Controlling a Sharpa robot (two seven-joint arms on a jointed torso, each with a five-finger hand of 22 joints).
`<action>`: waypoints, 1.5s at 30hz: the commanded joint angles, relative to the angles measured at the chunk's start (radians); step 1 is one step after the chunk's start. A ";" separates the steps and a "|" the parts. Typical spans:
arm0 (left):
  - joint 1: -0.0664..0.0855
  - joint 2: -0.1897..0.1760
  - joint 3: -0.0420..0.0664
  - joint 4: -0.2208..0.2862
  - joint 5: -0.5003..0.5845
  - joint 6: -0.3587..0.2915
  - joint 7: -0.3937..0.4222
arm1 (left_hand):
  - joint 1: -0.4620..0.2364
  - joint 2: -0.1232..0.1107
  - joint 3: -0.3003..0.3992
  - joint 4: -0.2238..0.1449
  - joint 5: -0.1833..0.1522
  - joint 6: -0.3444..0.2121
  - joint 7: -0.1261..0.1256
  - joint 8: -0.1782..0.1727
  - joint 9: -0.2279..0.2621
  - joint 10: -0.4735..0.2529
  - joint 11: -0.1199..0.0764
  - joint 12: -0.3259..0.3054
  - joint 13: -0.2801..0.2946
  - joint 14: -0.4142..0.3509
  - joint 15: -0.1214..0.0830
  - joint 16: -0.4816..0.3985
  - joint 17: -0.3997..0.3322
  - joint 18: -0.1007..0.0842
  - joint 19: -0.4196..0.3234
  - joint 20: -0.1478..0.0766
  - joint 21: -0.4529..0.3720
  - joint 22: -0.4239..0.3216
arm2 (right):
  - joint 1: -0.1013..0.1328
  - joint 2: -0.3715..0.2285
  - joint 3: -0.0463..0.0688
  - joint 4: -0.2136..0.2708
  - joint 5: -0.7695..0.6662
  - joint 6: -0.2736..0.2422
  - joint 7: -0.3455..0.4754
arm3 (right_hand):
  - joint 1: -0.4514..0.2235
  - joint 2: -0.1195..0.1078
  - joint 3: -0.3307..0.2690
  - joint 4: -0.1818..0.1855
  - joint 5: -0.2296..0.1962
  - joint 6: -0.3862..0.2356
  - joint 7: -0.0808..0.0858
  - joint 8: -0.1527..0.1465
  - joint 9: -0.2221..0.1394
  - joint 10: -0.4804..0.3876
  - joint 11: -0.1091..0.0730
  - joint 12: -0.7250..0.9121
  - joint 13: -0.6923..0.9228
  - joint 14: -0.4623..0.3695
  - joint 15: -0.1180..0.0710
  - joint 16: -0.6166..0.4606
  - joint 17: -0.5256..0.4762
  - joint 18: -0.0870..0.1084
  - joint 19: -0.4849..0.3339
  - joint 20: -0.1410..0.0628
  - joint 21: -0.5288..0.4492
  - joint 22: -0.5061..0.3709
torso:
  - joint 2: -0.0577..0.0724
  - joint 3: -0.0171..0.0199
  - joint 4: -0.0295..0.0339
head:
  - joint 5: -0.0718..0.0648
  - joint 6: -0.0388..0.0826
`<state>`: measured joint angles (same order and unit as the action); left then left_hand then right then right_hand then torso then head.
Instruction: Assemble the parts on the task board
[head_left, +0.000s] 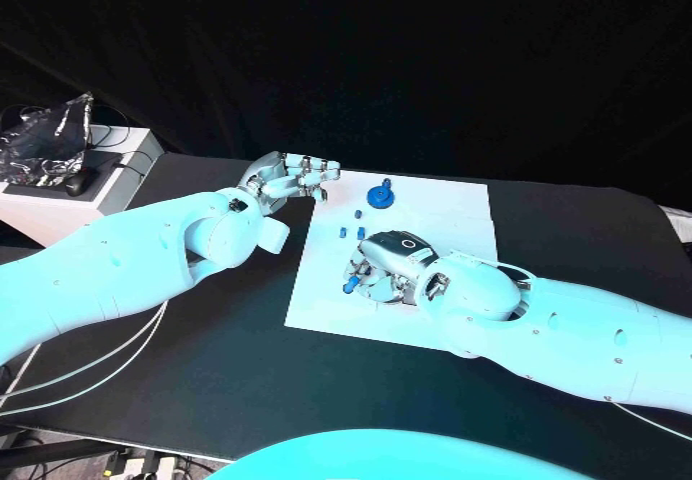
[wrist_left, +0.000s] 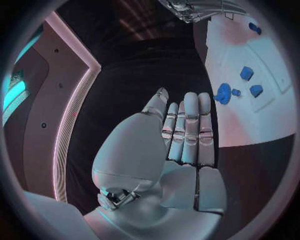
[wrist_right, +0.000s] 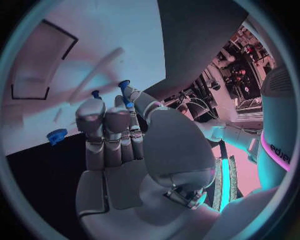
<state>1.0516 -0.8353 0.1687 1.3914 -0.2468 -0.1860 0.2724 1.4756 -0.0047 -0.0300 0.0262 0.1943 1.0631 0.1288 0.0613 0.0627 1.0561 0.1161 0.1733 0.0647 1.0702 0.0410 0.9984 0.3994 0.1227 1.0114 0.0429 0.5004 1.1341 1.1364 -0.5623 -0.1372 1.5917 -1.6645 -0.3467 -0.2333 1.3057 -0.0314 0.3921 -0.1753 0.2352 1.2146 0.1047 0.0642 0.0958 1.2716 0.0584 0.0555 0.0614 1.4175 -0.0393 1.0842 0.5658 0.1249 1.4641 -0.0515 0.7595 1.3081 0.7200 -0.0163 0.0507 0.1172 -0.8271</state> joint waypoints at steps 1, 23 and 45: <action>0.000 0.001 0.001 0.004 -0.001 0.015 0.004 | -0.006 -0.005 0.005 0.003 0.001 0.002 0.006 0.004 0.001 -0.010 -0.001 0.004 -0.001 -0.005 0.001 0.004 -0.001 0.003 0.002 0.006 -0.004 0.001 | -0.003 0.003 -0.003 -0.001 -0.016 0.018 0.002 | 0.006 0.017 0.004 0.000 0.003 0.006 0.003 0.001 0.034 0.013 -0.011 0.004 -0.001 -0.005 -0.003 0.001 -0.002 0.012 0.049 -0.005 -0.009 0.091 | -0.001 0.0000 -0.0012 | 0.000 -0.001; 0.000 -0.001 0.001 0.004 -0.001 0.018 0.001 | -0.004 -0.005 0.005 0.005 0.001 0.001 0.006 0.004 0.001 -0.012 0.000 0.005 -0.001 -0.004 0.001 0.005 -0.003 0.004 0.005 0.006 -0.009 0.006 | -0.004 -0.046 -0.005 0.029 0.044 -0.176 0.060 | 0.090 -0.108 -0.351 0.215 -0.082 -0.208 0.008 -0.002 -0.029 -0.237 0.051 0.018 -0.002 -0.006 0.038 -0.039 -0.039 0.068 0.051 0.037 -0.258 0.025 | -0.001 0.0012 -0.0006 | -0.008 0.010; -0.019 -0.013 0.000 0.021 0.000 0.007 0.010 | -0.006 -0.006 0.003 0.006 0.001 -0.002 0.004 0.005 0.001 -0.016 0.001 0.007 -0.001 -0.015 0.003 0.002 -0.006 0.002 -0.001 0.008 -0.015 0.008 | 0.085 -0.450 0.008 0.173 0.717 0.009 -0.005 | -0.112 0.041 -0.510 0.274 0.150 -0.050 -0.040 0.085 0.118 -0.074 -0.083 0.800 0.802 0.005 -0.050 0.081 0.097 -0.042 0.066 -0.057 0.141 0.120 | -0.022 0.0064 -0.0282 | -0.120 0.055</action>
<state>1.0341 -0.8488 0.1682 1.4075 -0.2468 -0.1849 0.2706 1.4729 -0.0074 -0.0272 0.0290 0.1943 1.0631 0.1289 0.0613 0.0626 1.0488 0.1161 0.1733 0.0647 1.0627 0.0412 0.9983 0.3950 0.1228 1.0151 0.0467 0.4919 1.1409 1.2202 -1.0055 -0.1291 1.7565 -1.0499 -0.4407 -0.1319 1.2039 0.0098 -0.1139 0.0918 0.3786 1.1617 0.0707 0.1469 0.2083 1.2121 -0.0184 0.8304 0.8343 1.4149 -0.0946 1.1579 0.6524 0.0915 1.4698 -0.1076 0.8873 1.3076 0.7044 -0.0116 0.0292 0.0135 -0.7735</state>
